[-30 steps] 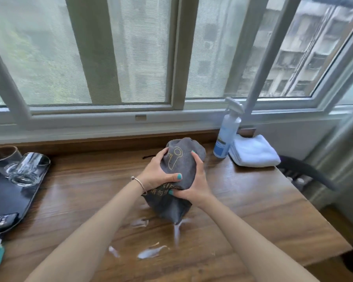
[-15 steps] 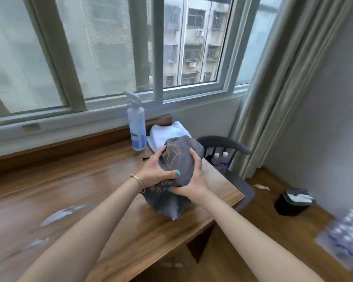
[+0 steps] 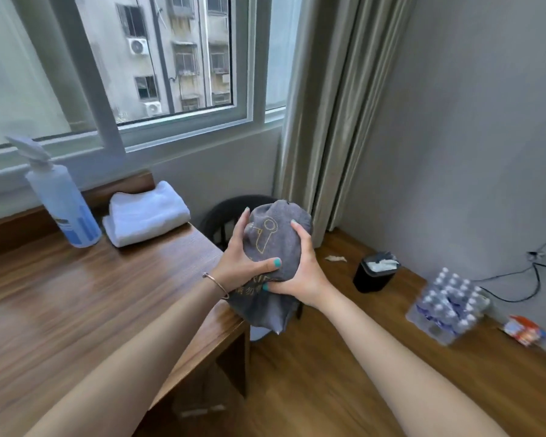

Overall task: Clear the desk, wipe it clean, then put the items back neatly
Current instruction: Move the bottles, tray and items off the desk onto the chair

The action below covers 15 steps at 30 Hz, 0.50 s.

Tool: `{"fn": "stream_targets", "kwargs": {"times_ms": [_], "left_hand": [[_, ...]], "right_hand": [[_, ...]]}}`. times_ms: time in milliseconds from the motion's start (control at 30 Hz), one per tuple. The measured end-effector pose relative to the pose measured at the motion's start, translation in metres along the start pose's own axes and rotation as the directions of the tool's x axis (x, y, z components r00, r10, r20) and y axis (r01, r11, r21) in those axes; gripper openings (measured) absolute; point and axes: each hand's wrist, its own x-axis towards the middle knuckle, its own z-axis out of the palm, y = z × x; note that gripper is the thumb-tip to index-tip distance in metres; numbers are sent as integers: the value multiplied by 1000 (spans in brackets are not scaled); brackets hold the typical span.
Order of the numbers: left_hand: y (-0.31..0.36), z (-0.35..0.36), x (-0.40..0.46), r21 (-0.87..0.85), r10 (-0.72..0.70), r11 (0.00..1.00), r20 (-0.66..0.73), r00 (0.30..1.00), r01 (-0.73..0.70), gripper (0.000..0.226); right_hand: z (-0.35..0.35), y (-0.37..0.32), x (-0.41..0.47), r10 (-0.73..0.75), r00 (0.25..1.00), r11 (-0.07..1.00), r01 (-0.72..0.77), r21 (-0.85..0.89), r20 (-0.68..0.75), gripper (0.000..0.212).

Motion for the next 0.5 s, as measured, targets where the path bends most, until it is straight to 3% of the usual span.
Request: {"fn": "stream_targets", "kwargs": {"times_ms": [200,500], "left_hand": [[-12,41,74,50,18,998,90,996,-23,84],[-42,67,204,42,17,999,123,992,-22,98]], "right_hand": [[-45,40,37,35,997,999,-35,-6,-70,130],[-82,90,138,86,984,996,-84,20,-154,132]]}}
